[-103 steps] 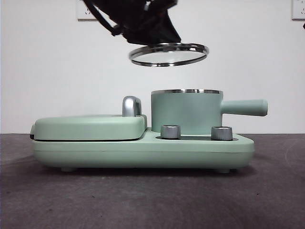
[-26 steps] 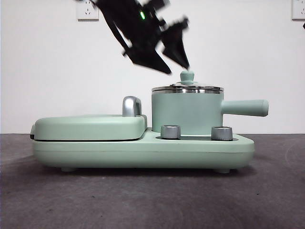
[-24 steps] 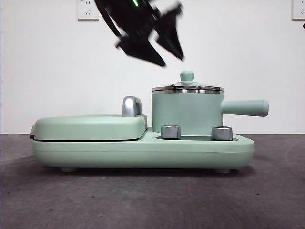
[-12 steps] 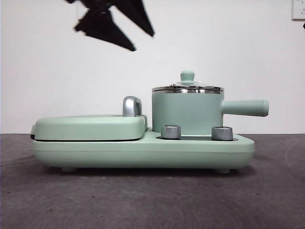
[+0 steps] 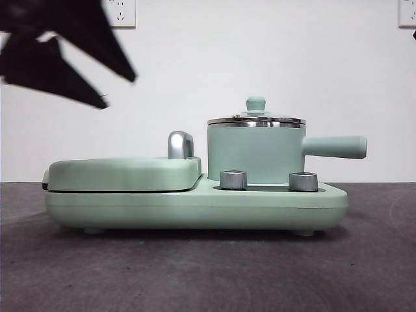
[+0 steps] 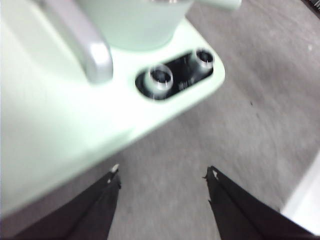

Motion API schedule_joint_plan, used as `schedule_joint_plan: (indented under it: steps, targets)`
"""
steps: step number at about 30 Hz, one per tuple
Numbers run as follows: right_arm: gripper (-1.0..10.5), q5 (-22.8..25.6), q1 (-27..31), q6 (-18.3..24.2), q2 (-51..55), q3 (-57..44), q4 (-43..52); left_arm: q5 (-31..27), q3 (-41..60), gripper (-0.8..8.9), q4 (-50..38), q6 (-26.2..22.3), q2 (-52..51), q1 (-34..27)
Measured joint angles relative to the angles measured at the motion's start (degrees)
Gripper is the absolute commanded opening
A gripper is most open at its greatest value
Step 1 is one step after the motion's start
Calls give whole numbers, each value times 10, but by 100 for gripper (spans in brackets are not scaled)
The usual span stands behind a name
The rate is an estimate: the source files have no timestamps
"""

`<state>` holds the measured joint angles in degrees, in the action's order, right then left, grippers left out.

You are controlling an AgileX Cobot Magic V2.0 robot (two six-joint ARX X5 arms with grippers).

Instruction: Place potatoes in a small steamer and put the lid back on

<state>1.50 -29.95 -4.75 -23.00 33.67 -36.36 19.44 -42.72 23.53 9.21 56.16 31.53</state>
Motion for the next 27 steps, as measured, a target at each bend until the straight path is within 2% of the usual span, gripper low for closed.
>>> schedule_joint_plan:
  steps: [8, 9, 10, 11, 12, 27]
  targets:
    - [346, 0, 0, 0, 0, 0, 0, -16, 18, 273, 59, 9, -109, 0]
    - [292, 0, 0, 0, 0, 0, 0, -16, 18, 179, 61, 9, -113, 0]
    - [144, 0, 0, 0, 0, 0, 0, -17, 18, -34, 60, 7, -117, 0]
    - [-16, 0, 0, -2, 0, 0, 0, -17, 18, 26, 59, 7, -121, 0]
    - [30, 0, 0, -2, 0, 0, 0, -17, 18, 4, 58, 7, -124, 0]
    - [19, -15, 0, -2, 0, 0, -3, -16, 18, 6, 58, 7, -127, 0]
